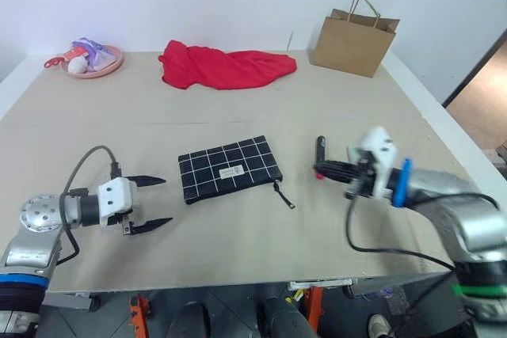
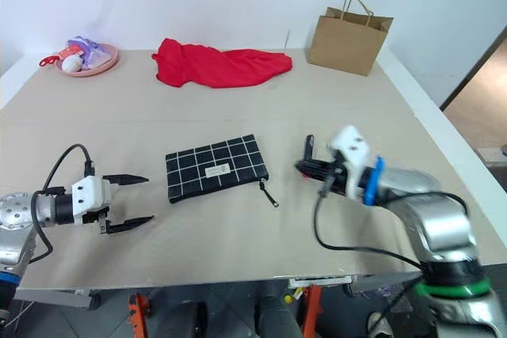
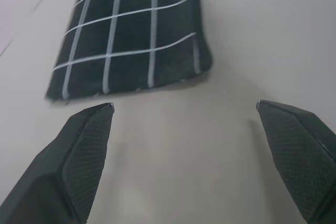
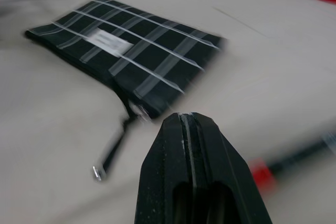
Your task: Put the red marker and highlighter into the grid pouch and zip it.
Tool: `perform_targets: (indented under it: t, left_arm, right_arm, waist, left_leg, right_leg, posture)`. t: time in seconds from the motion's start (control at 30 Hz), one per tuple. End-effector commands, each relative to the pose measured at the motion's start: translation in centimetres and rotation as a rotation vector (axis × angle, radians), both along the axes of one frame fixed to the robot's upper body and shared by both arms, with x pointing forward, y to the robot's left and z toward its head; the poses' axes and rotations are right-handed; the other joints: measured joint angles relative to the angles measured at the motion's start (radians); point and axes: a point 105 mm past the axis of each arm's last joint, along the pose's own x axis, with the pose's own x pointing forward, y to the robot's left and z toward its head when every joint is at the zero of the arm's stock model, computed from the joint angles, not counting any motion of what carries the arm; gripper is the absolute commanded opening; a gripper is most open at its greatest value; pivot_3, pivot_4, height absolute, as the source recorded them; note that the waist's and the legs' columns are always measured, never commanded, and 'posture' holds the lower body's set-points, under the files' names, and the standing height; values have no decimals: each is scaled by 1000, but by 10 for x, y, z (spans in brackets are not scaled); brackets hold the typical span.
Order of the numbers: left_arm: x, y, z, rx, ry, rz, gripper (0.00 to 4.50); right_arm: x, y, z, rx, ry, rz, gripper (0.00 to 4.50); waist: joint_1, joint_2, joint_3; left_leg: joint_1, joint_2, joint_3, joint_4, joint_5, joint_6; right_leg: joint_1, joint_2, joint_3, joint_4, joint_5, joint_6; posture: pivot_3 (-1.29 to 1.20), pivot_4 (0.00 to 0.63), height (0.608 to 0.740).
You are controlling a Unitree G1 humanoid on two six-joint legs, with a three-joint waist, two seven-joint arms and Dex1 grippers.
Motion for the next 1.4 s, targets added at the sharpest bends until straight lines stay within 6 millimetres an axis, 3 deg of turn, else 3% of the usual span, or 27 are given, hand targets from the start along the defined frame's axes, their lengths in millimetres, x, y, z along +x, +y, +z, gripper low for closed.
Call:
perform_targets:
  t: [0.03,0.2,0.53,0.8,1.0,1.2,1.33,1.4]
  left_arm:
    - [1,1,4,59,-41,-19,4500]
    - [0,-4,1,85,-59,-34,4500]
    - [12,-16,4,114,-158,-66,4500]
    - [15,-14,0,116,-165,-76,4500]
    - [16,-13,-1,98,-167,-71,4500]
    - [18,-9,-2,107,-176,-57,4500]
    - [25,-3,-5,142,-199,-23,4500]
    - [32,-3,-7,168,-257,-8,4500]
  right_arm:
    - [20,13,0,-82,-34,-61,82]
    - [31,35,-12,-163,-35,-50,82]
    - [31,47,-31,-258,-30,25,82]
    - [39,61,-13,-189,-59,43,82]
    - [33,60,-37,-244,-13,64,82]
    - [37,43,-80,-394,30,36,82]
    - [45,35,-91,-439,17,4,82]
    - [47,39,-86,-416,8,6,82]
  waist:
    - [3,0,0]
    - [4,0,0]
    - [5,0,0]
    - [-1,0,0]
    - [0,0,-1]
    - [0,-1,-3]
    - [0,-4,-6]
    - [1,-5,-6]
  left_leg:
    - [-1,0,0,0,0,0]
    - [-5,-3,1,0,-2,1]
    - [-8,-3,1,5,0,3]
    - [-7,-2,1,5,0,4]
    - [-7,-2,1,5,0,4]
    - [-2,-2,1,4,0,4]
    - [9,-2,1,4,0,4]
    - [12,-1,2,4,1,6]
  right_leg:
    - [-1,-1,0,1,0,-2]
    - [-4,-3,1,1,0,-2]
    - [-11,-1,1,12,0,-2]
    - [-11,-1,1,13,0,-3]
    - [-10,-1,1,13,1,-4]
    - [-7,-1,1,13,0,-3]
    - [3,-1,0,13,-4,0]
    - [6,-1,0,13,-4,-2]
  posture:
    - [0,150,740]
    - [0,150,740]
    - [0,150,740]
    - [0,150,740]
    - [0,150,740]
    - [0,150,740]
    - [0,150,740]
    - [0,150,740]
